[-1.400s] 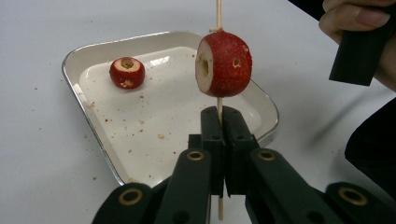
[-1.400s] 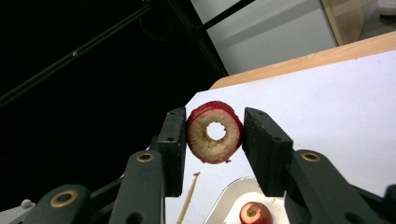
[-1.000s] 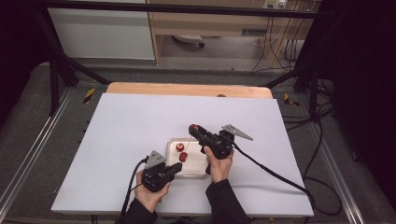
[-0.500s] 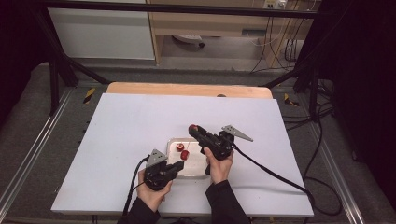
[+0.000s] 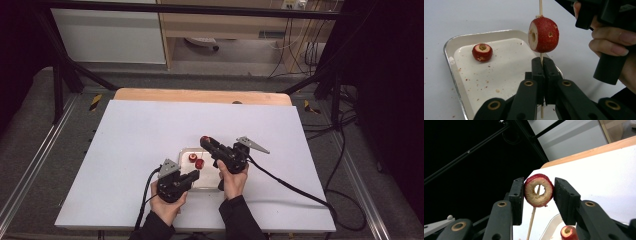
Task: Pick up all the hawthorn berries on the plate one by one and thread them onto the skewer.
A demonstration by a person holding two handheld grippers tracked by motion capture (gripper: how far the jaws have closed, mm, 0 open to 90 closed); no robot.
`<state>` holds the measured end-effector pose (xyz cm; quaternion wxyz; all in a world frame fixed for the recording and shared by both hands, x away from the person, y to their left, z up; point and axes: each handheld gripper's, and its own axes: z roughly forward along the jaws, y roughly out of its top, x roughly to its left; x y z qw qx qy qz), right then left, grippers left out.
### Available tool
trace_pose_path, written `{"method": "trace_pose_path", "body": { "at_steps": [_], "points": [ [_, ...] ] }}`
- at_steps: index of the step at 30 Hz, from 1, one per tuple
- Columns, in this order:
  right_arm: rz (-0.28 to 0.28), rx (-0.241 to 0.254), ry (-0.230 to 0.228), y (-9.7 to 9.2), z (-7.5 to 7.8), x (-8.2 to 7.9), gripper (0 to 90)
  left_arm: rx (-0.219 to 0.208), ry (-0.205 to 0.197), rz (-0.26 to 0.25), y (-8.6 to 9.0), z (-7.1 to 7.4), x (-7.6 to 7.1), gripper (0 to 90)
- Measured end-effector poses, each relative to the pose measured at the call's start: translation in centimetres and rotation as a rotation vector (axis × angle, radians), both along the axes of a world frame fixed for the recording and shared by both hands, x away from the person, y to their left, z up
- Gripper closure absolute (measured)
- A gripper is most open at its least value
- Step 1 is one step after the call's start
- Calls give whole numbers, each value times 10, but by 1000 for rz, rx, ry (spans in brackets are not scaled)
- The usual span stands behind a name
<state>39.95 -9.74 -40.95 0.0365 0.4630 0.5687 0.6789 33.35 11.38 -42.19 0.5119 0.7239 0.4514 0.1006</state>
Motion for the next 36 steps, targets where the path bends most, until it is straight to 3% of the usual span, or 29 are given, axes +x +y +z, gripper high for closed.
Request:
{"method": "trace_pose_path", "body": {
  "at_steps": [7, 12, 21, 24, 36],
  "points": [
    [-8, 5, 19, -1, 1, -3, 619, -22, -14, 15, 1, -1, 1, 884],
    [-22, 21, 35, -4, -2, -5, 620, -8, -24, 31, 1, -2, 1, 884],
    [31, 0, 87, -10, -3, -4, 624, 79, -59, 4, 6, -3, -1, 883],
    [34, 10, 106, -9, -4, -2, 625, 78, -65, -5, 5, -3, -2, 886],
    [31, 29, 98, -6, -10, 1, 628, 77, -65, -15, 9, -1, -3, 889]
  ]
}}
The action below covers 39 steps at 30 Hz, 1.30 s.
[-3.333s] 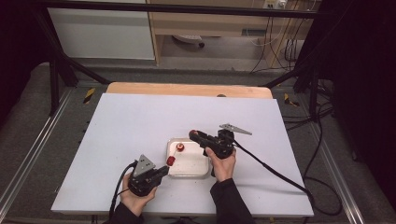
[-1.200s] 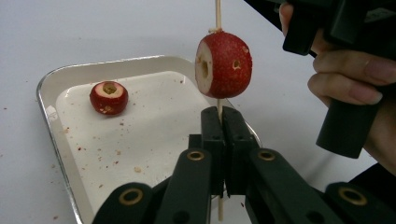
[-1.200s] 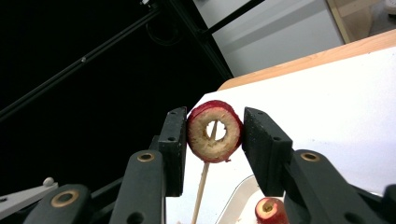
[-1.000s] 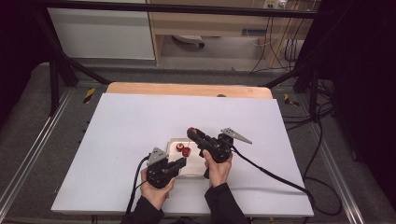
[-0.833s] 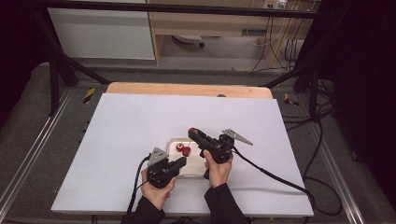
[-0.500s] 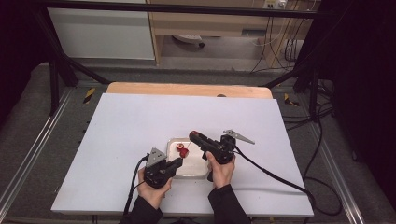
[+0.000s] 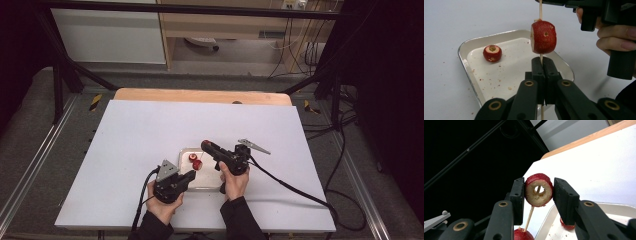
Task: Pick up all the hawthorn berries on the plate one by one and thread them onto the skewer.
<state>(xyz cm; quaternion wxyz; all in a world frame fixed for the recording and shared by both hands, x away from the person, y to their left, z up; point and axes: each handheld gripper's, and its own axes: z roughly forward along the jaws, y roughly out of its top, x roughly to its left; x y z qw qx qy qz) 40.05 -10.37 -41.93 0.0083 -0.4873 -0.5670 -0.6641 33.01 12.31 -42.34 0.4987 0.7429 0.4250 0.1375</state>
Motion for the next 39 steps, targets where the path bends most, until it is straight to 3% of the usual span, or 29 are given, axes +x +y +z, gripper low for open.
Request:
{"method": "trace_pose_path", "body": {
  "at_steps": [14, 18, 29, 39],
  "points": [
    [-5, 19, 30, 3, -6, 4, 628, 20, 15, -3, 2, -2, 0, 889],
    [-25, 8, 11, 2, -4, 5, 627, 19, 30, -6, 2, -4, -1, 889],
    [-41, 10, -46, 3, -4, 0, 626, -55, 66, 22, -6, -2, -7, 886],
    [12, -5, -11, 6, -7, -8, 627, -89, 68, 58, -8, 1, 2, 887]
  ]
}}
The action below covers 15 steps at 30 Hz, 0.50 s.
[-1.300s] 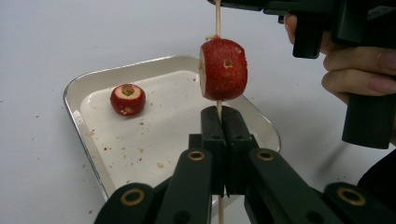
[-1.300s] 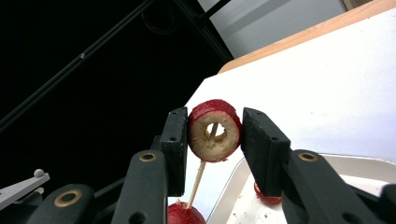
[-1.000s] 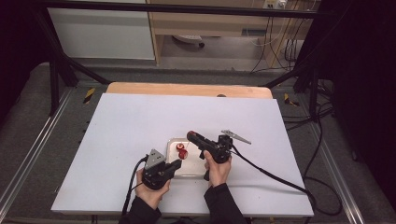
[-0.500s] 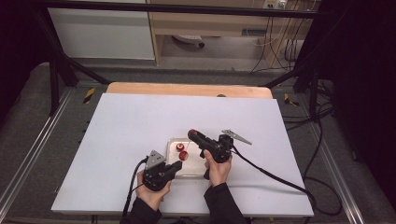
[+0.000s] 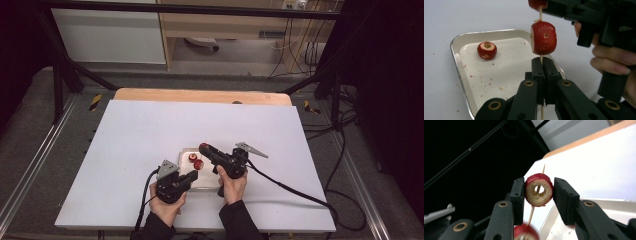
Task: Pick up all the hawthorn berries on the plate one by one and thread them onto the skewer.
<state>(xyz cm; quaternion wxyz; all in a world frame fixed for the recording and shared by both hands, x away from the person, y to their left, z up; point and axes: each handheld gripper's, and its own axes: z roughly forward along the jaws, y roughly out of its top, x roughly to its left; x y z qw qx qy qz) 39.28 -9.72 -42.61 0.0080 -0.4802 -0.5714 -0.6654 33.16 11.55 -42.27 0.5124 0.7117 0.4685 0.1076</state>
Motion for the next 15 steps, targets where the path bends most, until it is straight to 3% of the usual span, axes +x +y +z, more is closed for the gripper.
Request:
{"method": "trace_pose_path", "body": {
  "at_steps": [11, 15],
  "points": [
    [18, -42, 11, 2, -3, -6, 616, 36, -29, -28, -2, -1, 7, 886],
    [19, -52, -8, -1, 2, -6, 504, 73, -55, -50, 8, 2, 7, 885]
  ]
}}
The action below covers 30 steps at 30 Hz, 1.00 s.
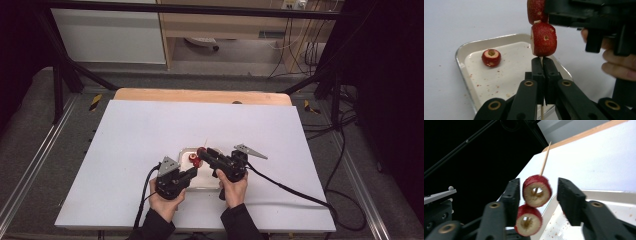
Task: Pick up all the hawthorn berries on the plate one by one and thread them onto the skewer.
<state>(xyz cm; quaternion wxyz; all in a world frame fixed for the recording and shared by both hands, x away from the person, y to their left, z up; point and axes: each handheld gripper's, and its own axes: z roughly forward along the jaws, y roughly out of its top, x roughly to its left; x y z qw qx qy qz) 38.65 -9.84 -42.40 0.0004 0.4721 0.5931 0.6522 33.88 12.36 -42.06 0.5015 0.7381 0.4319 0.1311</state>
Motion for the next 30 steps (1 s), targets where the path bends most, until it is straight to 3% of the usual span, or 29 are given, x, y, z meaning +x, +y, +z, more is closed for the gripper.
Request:
{"method": "trace_pose_path", "body": {
  "at_steps": [3, 5, 12, 18, 23, 30],
  "points": [
    [-8, -56, -26, -6, 8, 0, 406, 44, -19, -13, 14, 0, -1, 884],
    [17, -94, -28, -10, 11, 0, 332, 70, -28, -16, 24, -1, -2, 883],
    [102, -297, 5, -18, 12, 4, 149, 164, -31, -35, 58, -5, -6, 880],
    [177, -470, 29, -12, 19, 9, 118, 220, -24, -45, 87, -9, -9, 879],
    [240, -598, 57, 3, 29, 21, 126, 210, -12, -56, 102, -10, -11, 879],
    [303, -739, 84, 29, 38, 40, 147, 212, -13, -77, 112, -10, -11, 879]
  ]
}}
